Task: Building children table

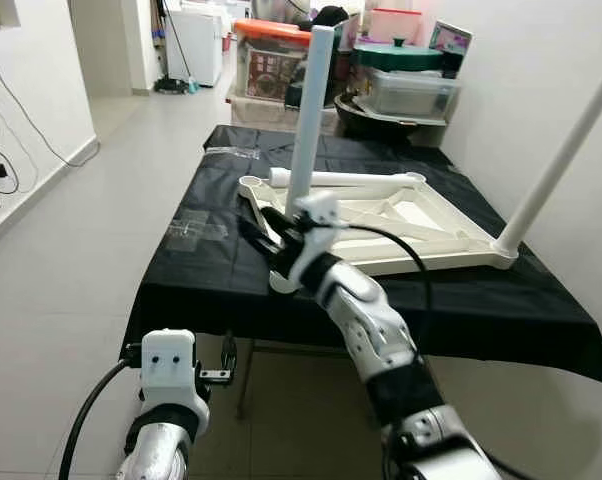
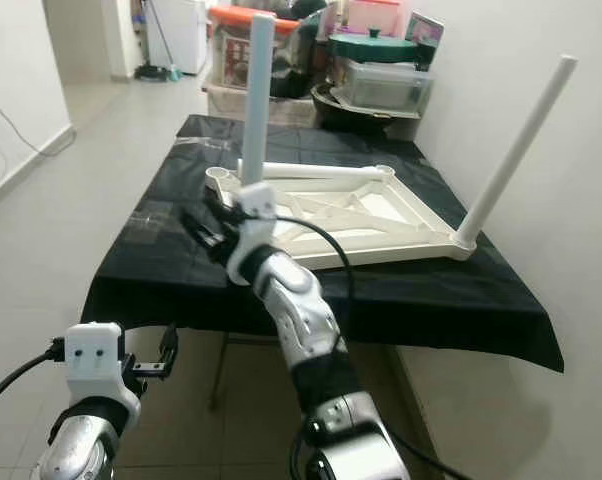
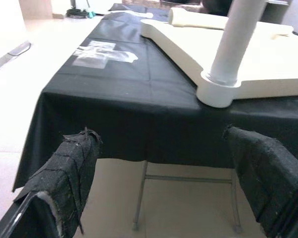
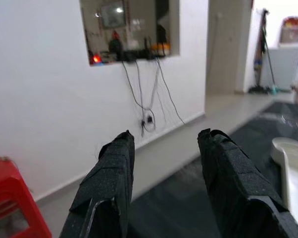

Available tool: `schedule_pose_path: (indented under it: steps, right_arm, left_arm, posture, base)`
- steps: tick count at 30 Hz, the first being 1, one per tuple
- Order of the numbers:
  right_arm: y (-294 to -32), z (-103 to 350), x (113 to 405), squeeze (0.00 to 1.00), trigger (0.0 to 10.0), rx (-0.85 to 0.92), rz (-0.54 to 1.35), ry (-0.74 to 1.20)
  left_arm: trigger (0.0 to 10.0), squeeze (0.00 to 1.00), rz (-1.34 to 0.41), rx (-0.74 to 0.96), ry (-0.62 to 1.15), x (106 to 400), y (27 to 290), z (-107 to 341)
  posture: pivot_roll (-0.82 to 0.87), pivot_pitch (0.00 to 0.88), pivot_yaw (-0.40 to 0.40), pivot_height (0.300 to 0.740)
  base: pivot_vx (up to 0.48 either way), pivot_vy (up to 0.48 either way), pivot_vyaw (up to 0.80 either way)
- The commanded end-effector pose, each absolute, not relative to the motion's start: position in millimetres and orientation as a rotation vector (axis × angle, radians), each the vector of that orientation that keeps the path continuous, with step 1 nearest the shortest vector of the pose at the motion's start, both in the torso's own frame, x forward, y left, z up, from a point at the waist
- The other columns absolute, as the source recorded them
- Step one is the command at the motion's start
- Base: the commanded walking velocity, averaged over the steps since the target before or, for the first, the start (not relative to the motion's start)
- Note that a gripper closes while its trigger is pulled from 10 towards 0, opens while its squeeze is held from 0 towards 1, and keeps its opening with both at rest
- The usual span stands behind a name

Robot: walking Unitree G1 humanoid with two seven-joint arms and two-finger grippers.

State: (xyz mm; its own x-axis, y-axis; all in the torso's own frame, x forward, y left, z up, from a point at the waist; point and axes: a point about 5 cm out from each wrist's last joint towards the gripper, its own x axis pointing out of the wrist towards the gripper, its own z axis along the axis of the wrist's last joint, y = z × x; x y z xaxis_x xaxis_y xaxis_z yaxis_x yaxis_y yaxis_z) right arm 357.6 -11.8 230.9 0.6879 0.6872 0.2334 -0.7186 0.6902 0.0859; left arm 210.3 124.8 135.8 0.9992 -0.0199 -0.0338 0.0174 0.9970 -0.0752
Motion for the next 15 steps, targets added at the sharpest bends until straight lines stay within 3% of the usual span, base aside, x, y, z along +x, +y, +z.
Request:
schedule_pose_path:
  steps: [1, 8, 15]
  right_arm:
    - [-7, 230, 362, 0.00, 10.0, 0.176, 0.776, -0.174]
    - [15, 249, 369, 0.00, 10.0, 0.162, 0.808, -0.189]
    - [27, 265, 378, 0.00, 10.0, 0.111, 0.697, -0.190]
  left_arm:
    - [10.0, 0.00, -0.017, -0.073, 0.020, 206, 122, 141]
    - [10.0, 0.00, -0.033, -0.085, 0.000, 196, 112, 153]
    - [10.0, 0.00, -0.042, -0.086, -0.015, 193, 108, 161]
  posture:
    - [0.13, 0.069, -0.128, 0.740]
    - [0.13, 0.137, -0.141, 0.740]
    - [0.12, 0.181, -0.159, 0.740]
  base:
    - [0.000, 0.000, 0.00]
    - [0.000, 0.000, 0.00]
    - [0.000, 0.000, 0.00]
